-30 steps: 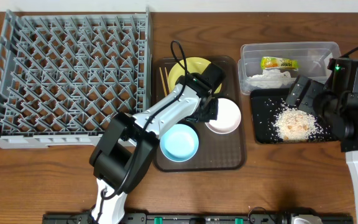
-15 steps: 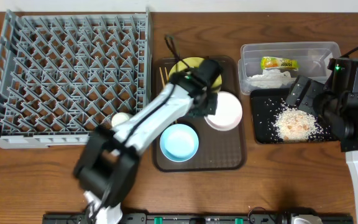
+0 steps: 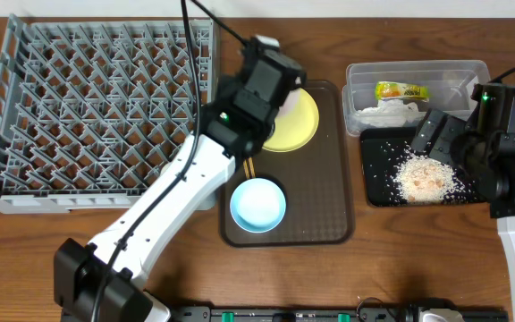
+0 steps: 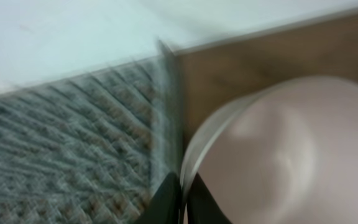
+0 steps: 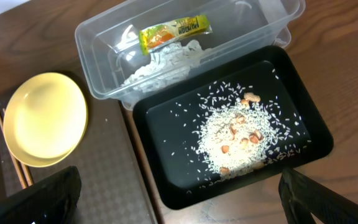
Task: Sort waste into correct bins and load items into the dishwasher
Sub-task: 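Lift the pink bowl with the left gripper and move it to the rack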
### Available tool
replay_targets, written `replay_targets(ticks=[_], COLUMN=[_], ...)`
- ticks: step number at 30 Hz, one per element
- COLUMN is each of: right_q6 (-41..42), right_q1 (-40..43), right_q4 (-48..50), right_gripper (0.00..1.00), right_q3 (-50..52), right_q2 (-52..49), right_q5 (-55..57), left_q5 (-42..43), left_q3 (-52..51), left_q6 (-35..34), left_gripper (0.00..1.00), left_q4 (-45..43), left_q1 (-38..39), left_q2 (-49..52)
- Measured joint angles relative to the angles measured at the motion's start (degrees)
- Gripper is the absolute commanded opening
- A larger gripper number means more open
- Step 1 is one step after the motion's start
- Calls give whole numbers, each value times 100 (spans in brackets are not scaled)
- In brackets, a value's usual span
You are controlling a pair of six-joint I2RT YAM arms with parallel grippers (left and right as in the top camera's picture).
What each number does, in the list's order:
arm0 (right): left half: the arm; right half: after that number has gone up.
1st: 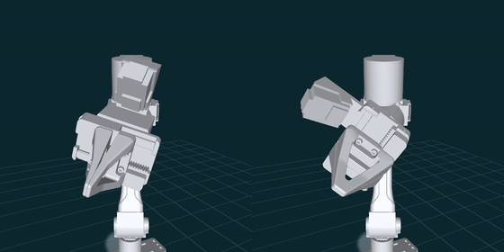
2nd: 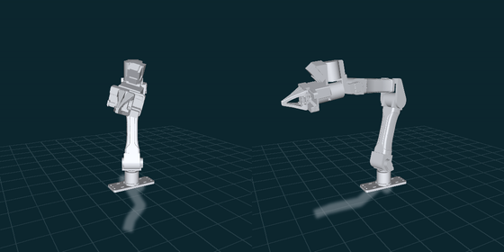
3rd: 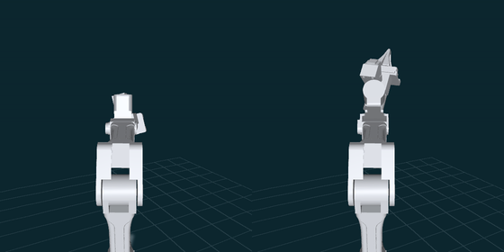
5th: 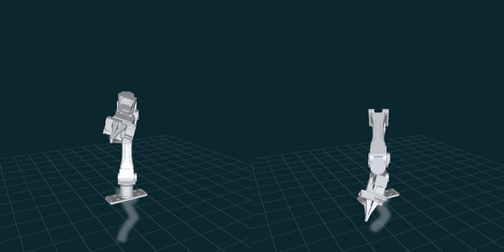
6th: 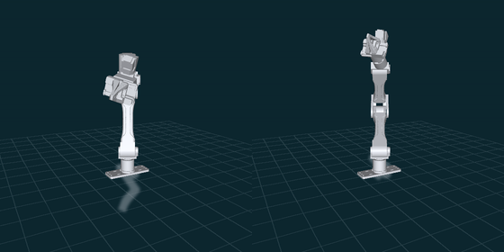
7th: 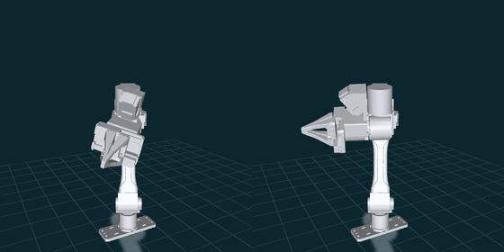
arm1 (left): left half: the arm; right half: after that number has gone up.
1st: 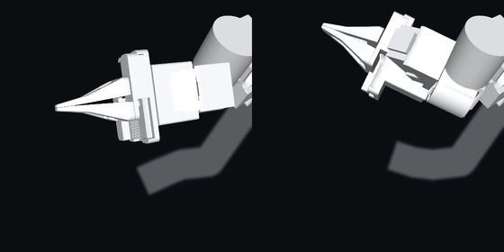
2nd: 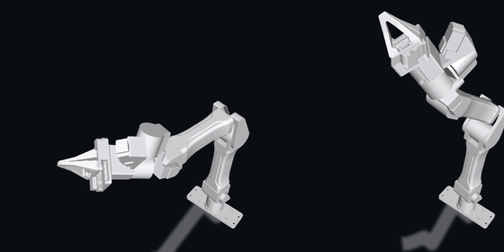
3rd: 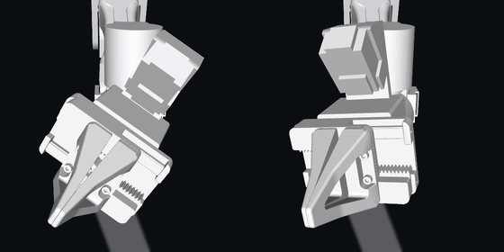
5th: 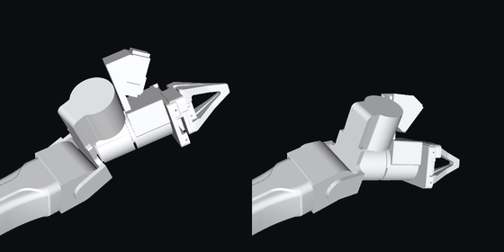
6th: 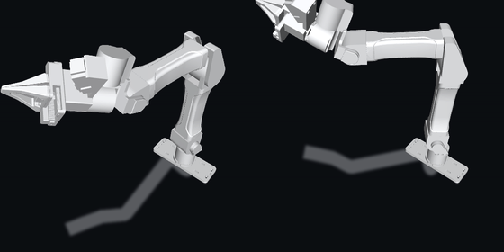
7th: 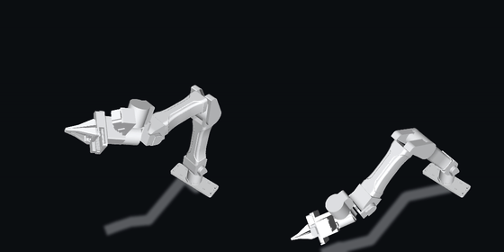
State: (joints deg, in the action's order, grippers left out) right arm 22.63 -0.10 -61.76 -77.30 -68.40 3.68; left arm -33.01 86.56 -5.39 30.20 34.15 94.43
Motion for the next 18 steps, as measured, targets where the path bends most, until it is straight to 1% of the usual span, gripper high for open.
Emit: replay_targets(ticks=[4,11,15,16,18], right_q6=[0,0,0,0,0], right_q1=[0,0,0,0,0], right_q4=[-4,-9,-11,-11,-9], right_gripper=[99,99,99,99,99], right_q3=[0,0,0,0,0], right_q2=[-2,-2,-9,-11,-11], right_q5=[0,0,0,2,2], left_q5=[-518,-894,-1001,-1067,-1255], left_q3=[0,0,4,7,7], left_q6=[319,719,1309,1493,1799], left_gripper=[8,8,6,8,8], left_q4=[-737,-1917,-2736,-2975,-3440], left_q1=[-516,-1600,-1882,-1915,-1943], left_q2=[7,142,581,748,1045])
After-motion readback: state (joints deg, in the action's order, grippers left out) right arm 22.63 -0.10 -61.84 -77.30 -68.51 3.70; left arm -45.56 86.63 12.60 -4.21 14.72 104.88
